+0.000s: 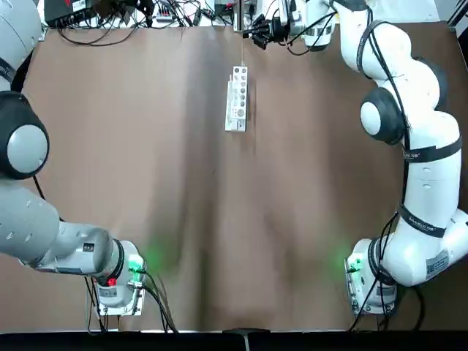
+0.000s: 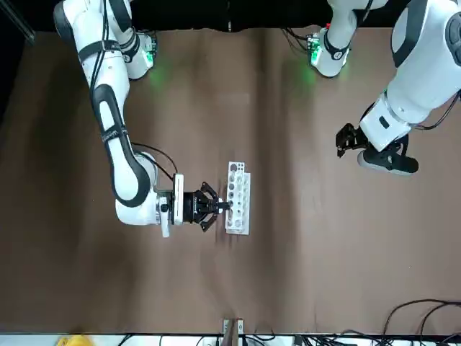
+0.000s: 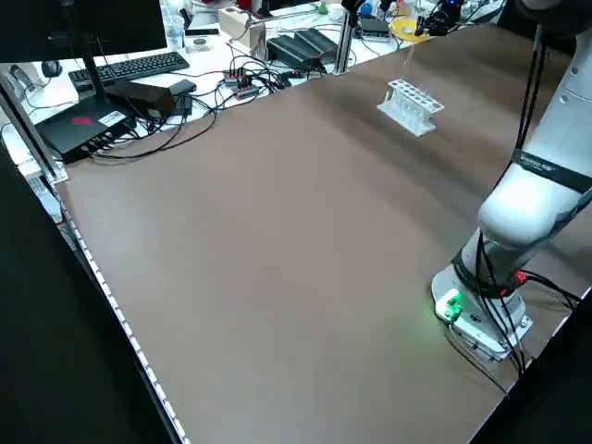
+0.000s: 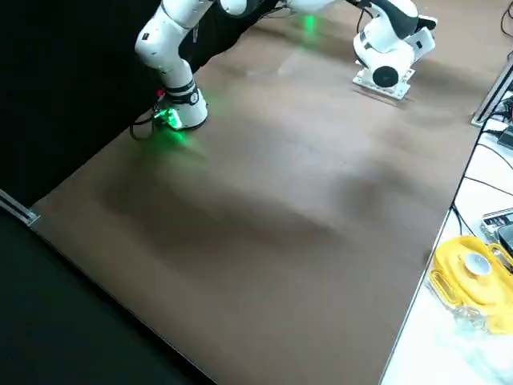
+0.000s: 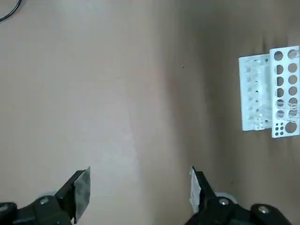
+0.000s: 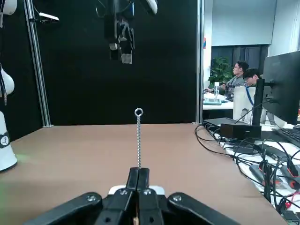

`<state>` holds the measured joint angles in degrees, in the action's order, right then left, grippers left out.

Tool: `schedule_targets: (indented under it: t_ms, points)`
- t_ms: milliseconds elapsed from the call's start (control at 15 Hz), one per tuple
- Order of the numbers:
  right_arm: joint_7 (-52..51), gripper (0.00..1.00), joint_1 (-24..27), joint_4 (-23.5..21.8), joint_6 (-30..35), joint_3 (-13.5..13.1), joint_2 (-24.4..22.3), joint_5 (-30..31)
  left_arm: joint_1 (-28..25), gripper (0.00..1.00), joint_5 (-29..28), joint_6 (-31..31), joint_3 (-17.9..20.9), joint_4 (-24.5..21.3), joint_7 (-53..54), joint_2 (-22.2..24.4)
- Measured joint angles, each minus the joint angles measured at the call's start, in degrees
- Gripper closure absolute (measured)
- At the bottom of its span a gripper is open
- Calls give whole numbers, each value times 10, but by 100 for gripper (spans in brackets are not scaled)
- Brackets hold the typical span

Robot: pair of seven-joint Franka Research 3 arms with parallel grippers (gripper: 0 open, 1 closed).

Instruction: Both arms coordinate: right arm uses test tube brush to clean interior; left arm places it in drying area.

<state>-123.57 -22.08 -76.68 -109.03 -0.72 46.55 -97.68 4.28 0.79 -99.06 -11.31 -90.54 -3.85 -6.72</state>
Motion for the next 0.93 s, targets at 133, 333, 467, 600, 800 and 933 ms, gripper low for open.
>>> schedule_targets:
  t_ms: [133,333,467,600,800,933]
  points:
    - [5,98,2,3,3,0,-2,0,1,0,0,0,0,-1,14,-3]
    - [12,98,4,4,5,0,-9,0,5,0,0,0,-2,-2,35,-9]
    - [20,98,5,5,6,0,-12,0,4,0,7,0,-2,-2,41,-13]
    - [26,98,6,9,8,0,-13,0,-1,0,44,0,-1,-2,60,-19]
    - [39,98,10,17,10,0,-15,-1,-33,0,150,0,2,-4,161,-34]
    - [82,98,17,25,18,-1,-23,-1,-82,0,226,0,2,-7,276,-66]
